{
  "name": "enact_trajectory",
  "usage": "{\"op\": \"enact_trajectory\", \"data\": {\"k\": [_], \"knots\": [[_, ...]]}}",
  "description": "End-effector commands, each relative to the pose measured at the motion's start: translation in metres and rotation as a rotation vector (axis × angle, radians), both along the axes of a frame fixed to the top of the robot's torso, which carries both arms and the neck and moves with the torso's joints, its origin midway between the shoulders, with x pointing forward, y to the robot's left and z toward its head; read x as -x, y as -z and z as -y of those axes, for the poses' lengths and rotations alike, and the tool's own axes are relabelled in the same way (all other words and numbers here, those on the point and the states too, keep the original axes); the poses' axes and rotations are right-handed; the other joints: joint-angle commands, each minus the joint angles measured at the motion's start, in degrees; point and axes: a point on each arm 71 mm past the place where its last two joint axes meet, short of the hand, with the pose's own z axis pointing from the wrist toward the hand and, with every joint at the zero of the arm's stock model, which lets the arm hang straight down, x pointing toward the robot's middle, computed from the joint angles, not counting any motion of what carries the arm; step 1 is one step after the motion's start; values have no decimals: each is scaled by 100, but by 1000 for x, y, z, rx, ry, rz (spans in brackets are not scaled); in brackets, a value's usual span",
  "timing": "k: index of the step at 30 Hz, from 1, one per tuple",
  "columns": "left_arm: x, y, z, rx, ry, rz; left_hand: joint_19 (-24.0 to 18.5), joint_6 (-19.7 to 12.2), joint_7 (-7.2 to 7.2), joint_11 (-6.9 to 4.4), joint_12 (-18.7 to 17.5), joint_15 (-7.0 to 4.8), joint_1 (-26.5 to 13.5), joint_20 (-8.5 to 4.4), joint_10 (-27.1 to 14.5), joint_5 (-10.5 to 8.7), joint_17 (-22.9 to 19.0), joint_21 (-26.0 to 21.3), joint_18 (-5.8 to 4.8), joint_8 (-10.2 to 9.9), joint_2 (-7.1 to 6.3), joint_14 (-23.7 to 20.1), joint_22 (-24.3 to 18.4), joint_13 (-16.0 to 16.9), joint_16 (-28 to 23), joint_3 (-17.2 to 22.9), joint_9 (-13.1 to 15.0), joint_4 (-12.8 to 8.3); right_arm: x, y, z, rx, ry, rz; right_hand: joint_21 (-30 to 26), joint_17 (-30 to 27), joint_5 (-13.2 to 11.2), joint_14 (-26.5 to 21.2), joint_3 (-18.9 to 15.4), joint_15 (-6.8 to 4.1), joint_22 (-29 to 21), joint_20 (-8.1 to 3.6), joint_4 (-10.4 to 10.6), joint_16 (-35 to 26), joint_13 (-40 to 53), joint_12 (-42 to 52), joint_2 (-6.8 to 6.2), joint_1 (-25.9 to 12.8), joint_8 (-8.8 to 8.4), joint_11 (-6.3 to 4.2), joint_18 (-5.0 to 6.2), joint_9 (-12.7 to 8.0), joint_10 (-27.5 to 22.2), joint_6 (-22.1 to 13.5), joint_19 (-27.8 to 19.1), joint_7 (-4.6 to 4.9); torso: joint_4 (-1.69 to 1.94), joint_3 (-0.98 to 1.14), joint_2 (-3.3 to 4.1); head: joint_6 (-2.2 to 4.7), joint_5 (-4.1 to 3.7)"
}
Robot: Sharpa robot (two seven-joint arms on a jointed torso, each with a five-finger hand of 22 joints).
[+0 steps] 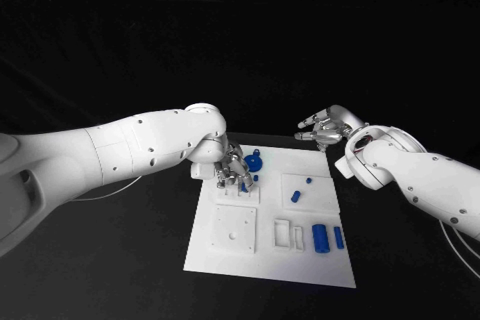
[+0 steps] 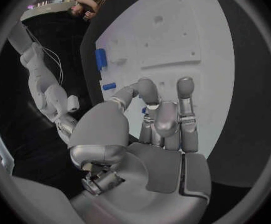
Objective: Assemble the parts on the task board
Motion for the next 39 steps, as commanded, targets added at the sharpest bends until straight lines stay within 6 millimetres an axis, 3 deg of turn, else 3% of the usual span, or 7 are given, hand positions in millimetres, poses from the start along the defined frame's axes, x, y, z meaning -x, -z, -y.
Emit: {"op": "enact_trajectory", "data": {"k": [1,39], "knots": [[0,-1,1,-59,34,27,-8,888,-686,-202,-4,20,231,24,96,2,11,-18,17,26,263,-28,106,-11,5,284,17,-296,0,0,-2,6,-10,-2,3,9,27,5,-7,-38,5,-26,-30,-6,4,-16,10,-44,-5,7,79,-6,-41,25,230,8,4,-6,2,-6,9],[0,11,-5,-79,5,26,-5,882,-692,-205,47,12,140,19,94,68,66,19,25,31,299,-16,107,-49,26,339,149,-334,0,0,-2,3,-2,9,-16,4,64,6,17,-39,8,-27,-38,-15,-1,-23,-3,-61,-4,6,81,-6,-40,28,231,6,4,-6,-1,-74,23]]}}
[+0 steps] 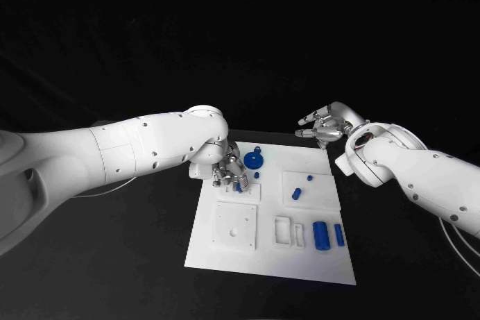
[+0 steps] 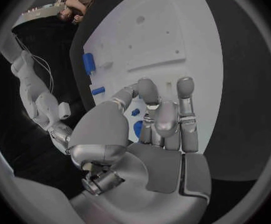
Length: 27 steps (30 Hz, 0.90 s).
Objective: Assemble the parts on the task board
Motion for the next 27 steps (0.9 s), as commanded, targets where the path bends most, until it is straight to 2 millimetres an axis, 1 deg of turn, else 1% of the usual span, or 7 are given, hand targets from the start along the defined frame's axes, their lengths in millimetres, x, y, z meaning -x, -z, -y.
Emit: {"op": "enact_trajectory", "data": {"k": [1,17,27], "knots": [[0,1,0,3,-5,-7,-5,882,-692,-205,23,-7,200,19,94,22,5,19,25,32,237,-18,108,-4,26,341,5,-305,0,0,-1,5,-3,7,-16,-5,19,6,1,-39,1,-27,-22,-15,-5,-23,-3,-61,-4,6,80,-6,-40,30,231,7,0,-2,0,-3,1],[0,5,-2,-2,-5,-27,-11,879,-691,-204,23,-5,185,22,94,10,5,22,26,28,248,-19,107,-12,23,342,16,-311,0,0,0,5,-2,7,-16,-5,19,6,1,-39,1,-27,-22,-15,-5,-23,-3,-61,-4,6,80,-6,-40,30,231,7,2,-1,0,-20,0],[1,6,-1,0,2,-31,-16,875,-689,-203,22,-3,183,23,94,-2,-6,23,26,23,255,-24,106,-18,14,339,23,-319,0,0,-1,5,-2,6,-16,-5,19,6,1,-39,1,-27,-22,-15,-5,-23,-3,-61,-4,6,80,-6,-40,30,231,7,2,-2,0,-16,-6]]}}
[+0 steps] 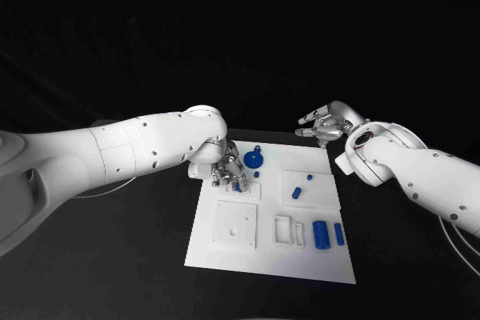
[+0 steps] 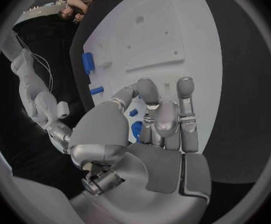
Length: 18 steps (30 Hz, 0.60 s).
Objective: Assemble the parts on the task board
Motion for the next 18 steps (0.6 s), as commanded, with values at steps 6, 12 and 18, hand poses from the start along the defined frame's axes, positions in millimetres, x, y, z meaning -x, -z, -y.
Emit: {"op": "enact_trajectory", "data": {"k": [6,12,18], "knots": [[3,2,3,-8,24,-25,-17,874,-689,-203,22,-5,190,22,94,16,-7,22,26,11,254,-25,102,-7,11,344,6,-317,0,0,-1,5,-4,6,-16,-3,20,6,1,-39,2,-27,-22,-15,-4,-23,-3,-61,-4,5,81,-7,-40,31,231,8,-1,-1,2,-4,-2],[3,2,3,-15,34,-23,-17,874,-688,-202,23,-5,203,23,94,12,-1,24,25,9,249,-24,103,-8,13,340,5,-326,0,0,-1,5,-4,6,-16,-3,20,6,1,-39,2,-27,-22,-15,-4,-23,-3,-61,-4,5,81,-7,-40,31,231,8,1,-1,2,-8,-3],[3,2,4,-23,40,-18,-18,875,-689,-203,23,-5,215,26,94,10,0,24,27,8,249,-24,103,-10,15,338,4,-329,0,0,-1,4,-4,6,-16,-3,20,6,1,-39,2,-27,-22,-15,-4,-23,-3,-61,-4,5,81,-7,-40,31,231,8,-1,0,1,-11,1]]}}
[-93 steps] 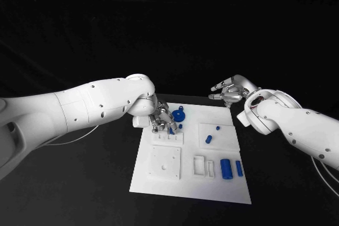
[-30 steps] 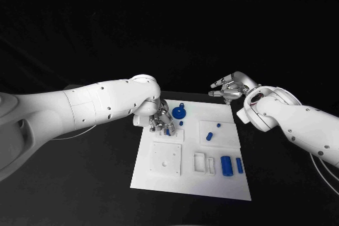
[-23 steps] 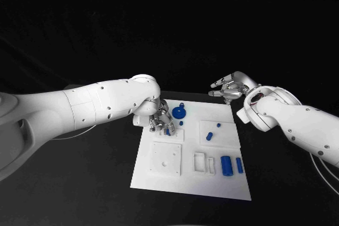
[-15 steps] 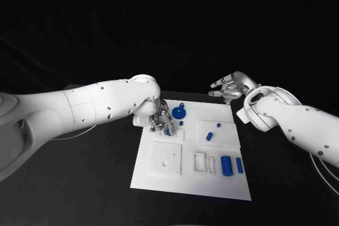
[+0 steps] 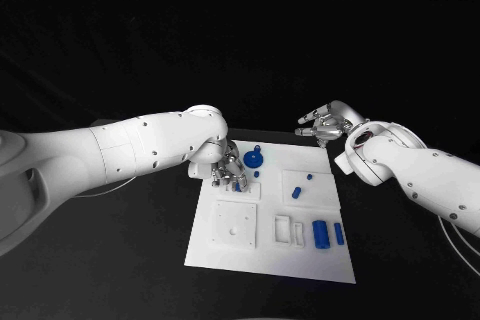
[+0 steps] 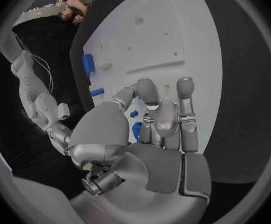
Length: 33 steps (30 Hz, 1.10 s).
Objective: Assemble the parts on the task board
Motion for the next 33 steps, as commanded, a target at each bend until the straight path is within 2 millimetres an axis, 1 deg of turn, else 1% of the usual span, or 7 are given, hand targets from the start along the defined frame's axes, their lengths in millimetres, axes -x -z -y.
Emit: {"op": "enact_trajectory", "data": {"k": [1,7,14,19,24,33], "knots": [[2,2,2,-16,26,-14,-18,875,-689,-203,23,-14,215,26,94,31,1,24,27,31,249,-33,104,-7,15,337,6,-328,0,0,-1,5,-4,6,-16,-2,20,6,1,-40,3,-27,-23,-15,-4,-23,-3,-61,-4,6,80,-7,-40,31,231,8,0,0,1,-5,6],[1,2,3,-27,35,-19,-20,877,-688,-203,25,-13,224,29,95,29,9,25,29,31,248,-31,105,-8,19,336,5,-332,0,0,-2,4,-5,6,-16,-2,20,6,1,-40,3,-27,-23,-15,-4,-23,-3,-61,-4,6,80,-7,-40,31,231,8,-7,6,2,-10,16],[0,2,5,-34,42,-26,-20,877,-688,-203,25,-13,224,29,95,29,9,25,29,31,248,-31,105,-8,19,336,5,-332,0,0,-3,4,-6,6,-16,-2,20,6,1,-40,3,-27,-23,-15,-4,-23,-3,-61,-4,6,80,-7,-40,31,231,8,-6,5,4,-22,13],[-1,2,7,-38,46,-31,-21,875,-686,-202,28,-10,225,32,94,24,17,28,29,27,255,-32,105,-9,23,332,1,-331,0,0,-3,3,-7,6,-16,-2,20,6,1,-40,3,-27,-23,-15,-4,-23,-3,-61,-4,6,80,-7,-40,31,231,8,-4,11,6,-26,4],[-1,3,10,-38,50,-43,-24,875,-686,-202,28,-10,219,35,95,27,16,27,32,27,260,-34,105,-9,21,332,1,-331,0,0,-4,3,-7,6,-16,-2,20,6,1,-40,3,-27,-23,-15,-4,-23,-3,-61,-4,6,80,-7,-40,31,231,8,-9,7,4,-26,5],[-1,8,15,-34,53,-73,-26,875,-687,-202,31,-8,208,38,94,29,28,29,34,29,277,-34,105,-9,26,337,5,-332,0,0,-4,2,-7,6,-16,-2,20,6,1,-40,3,-27,-23,-15,-4,-23,-3,-61,-4,6,80,-7,-40,31,231,8,-6,2,1,-35,-9]]}}
